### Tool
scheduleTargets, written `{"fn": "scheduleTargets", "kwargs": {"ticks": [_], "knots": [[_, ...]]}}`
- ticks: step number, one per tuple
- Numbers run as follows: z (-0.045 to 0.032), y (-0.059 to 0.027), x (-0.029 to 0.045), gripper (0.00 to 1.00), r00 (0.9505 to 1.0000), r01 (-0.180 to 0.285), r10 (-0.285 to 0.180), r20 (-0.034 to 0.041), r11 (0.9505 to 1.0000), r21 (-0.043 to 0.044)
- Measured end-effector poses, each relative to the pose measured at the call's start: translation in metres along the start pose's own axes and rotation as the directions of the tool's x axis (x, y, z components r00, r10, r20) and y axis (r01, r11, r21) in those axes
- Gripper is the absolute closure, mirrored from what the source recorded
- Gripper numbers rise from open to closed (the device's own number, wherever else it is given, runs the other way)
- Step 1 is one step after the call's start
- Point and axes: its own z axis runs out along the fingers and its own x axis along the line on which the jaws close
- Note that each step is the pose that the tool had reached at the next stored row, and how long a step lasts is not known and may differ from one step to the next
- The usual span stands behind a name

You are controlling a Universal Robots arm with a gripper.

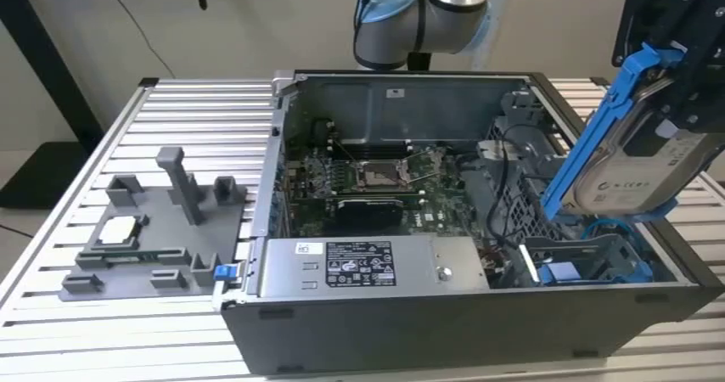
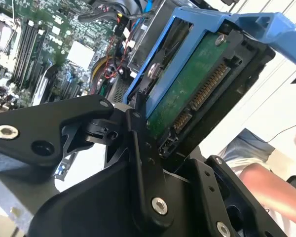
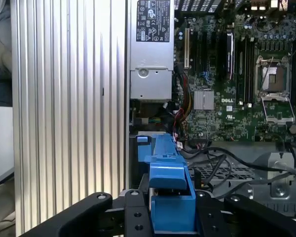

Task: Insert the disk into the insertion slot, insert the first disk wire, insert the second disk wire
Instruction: 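Insert the disk into the insertion slot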

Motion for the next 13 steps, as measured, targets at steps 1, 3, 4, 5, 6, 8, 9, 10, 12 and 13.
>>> {"fn": "scheduleTargets", "kwargs": {"ticks": [1,3,4,5,6,8,9,10,12,13], "knots": [[0.001,-0.0001,0.0,1.0,1.0,0.0,0.0,0.0001,1.0,0.0],[0.0028,-0.0003,-0.0001,1.0,1.0,0.0,0.0,0.0001,1.0,0.0],[0.0036,-0.0004,0.0,1.0,1.0,0.0,0.0,0.0001,1.0,0.0],[0.0044,-0.0004,0.0,1.0,1.0,0.0,0.0,0.0001,1.0,0.0],[0.0051,-0.0005,0.0,1.0,1.0,0.0,0.0,0.0001,1.0,0.0],[0.0063,-0.0006,-0.0001,1.0,1.0,0.0,0.0,0.0001,1.0,0.0],[0.0069,-0.0006,0.0,1.0,1.0,0.0,0.0,0.0001,1.0,0.0],[0.0074,-0.0007,0.0,1.0,1.0,0.0,0.0,0.0001,1.0,0.0],[0.008,-0.0007,-0.0001,1.0,1.0,0.0,0.0,0.0001,1.0,0.0],[0.0083,-0.0007,-0.0001,1.0,1.0,0.0,0.0,0.0001,1.0,0.0]]}}
